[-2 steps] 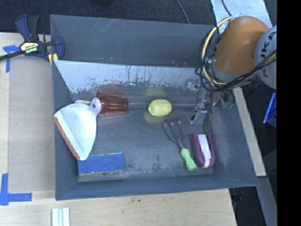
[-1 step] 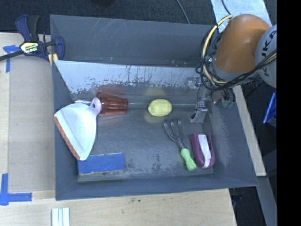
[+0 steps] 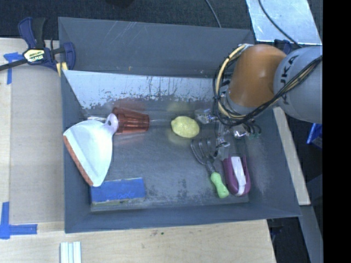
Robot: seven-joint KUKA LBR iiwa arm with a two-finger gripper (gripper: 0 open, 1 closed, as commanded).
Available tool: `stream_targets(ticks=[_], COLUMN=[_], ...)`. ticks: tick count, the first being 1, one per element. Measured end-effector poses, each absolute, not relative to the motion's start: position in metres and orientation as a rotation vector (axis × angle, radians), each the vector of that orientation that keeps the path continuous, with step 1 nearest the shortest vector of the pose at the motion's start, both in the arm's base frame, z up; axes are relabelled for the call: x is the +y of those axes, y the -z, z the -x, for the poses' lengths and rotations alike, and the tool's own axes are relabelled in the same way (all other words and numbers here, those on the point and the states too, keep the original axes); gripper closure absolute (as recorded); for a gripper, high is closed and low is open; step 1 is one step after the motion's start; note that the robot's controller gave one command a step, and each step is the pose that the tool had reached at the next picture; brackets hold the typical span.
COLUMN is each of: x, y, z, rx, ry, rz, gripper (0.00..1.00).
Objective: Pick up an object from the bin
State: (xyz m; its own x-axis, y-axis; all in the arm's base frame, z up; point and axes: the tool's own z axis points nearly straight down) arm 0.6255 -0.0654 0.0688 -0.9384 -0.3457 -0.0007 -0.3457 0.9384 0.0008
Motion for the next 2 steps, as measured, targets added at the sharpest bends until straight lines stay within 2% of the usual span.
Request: stream_targets(ticks=[1, 2], x=[-0.062, -0.055], y=[-0.111, -0.1], z=[-0.625, -0.62], rx=[3.088, 2.944], ry=[0.002, -0.002], rz=[0.529, 1.091], gripper=[0.0, 0.0])
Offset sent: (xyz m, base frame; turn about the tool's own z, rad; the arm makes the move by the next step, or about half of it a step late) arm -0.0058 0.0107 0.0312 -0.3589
